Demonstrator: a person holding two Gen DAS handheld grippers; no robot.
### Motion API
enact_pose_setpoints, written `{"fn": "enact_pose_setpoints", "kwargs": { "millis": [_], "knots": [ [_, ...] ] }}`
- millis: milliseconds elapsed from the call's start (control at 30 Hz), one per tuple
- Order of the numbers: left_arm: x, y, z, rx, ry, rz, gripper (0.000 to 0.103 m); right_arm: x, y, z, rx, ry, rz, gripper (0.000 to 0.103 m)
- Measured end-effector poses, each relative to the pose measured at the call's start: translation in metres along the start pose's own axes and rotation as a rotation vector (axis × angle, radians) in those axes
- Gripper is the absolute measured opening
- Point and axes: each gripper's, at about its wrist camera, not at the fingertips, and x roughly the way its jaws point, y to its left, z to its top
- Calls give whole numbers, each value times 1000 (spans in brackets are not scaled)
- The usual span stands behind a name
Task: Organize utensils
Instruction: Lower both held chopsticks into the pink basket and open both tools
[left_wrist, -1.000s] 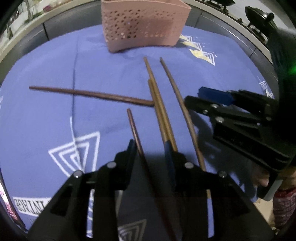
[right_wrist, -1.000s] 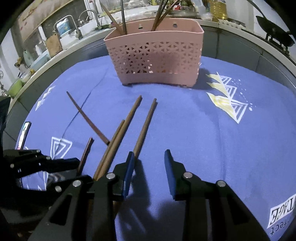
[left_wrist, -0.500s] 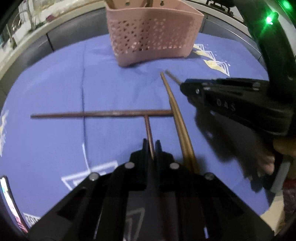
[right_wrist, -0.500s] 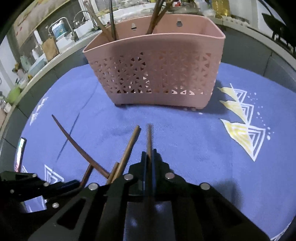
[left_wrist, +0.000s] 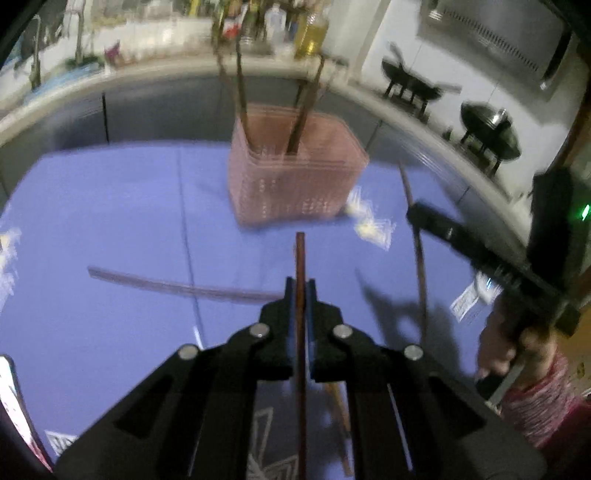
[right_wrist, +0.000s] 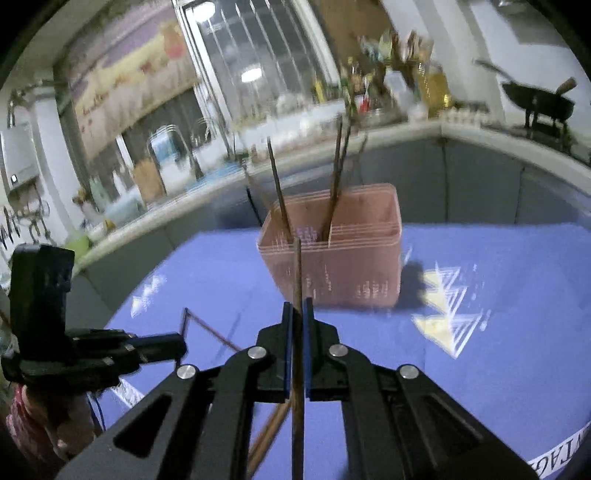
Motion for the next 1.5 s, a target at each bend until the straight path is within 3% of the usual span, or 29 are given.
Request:
{"fn": "enact_pose_setpoints", "kwargs": {
  "millis": [233,533,800,1033,1333,1400,1467,1500],
  "knots": [
    [-38,-14,61,50,-147,-13,4,-7,-4,46,6,-109,-31,5],
    [-72,-39,155,109,-317,-13,4,-9,-2,133,-30,-251,-25,5],
    [-52,-37,211,107,-364,65,4,28,-2,188,-17,-416,-58,5],
    [-21,-13,214,76,-319,100,4,90,-6,171,-2,-504,-153,5],
    [30,-1,176,91,-186,121,5,120,-3,116,-87,-444,-188,7],
    [38,-1,163,91,-169,179,14,117,-4,107,-69,-408,-188,13],
    [35,1,149,67,-193,215,41,99,-2,98,-51,-419,-188,43],
    [28,4,140,43,-227,231,44,90,0,94,-49,-436,-183,51]
  ]
}}
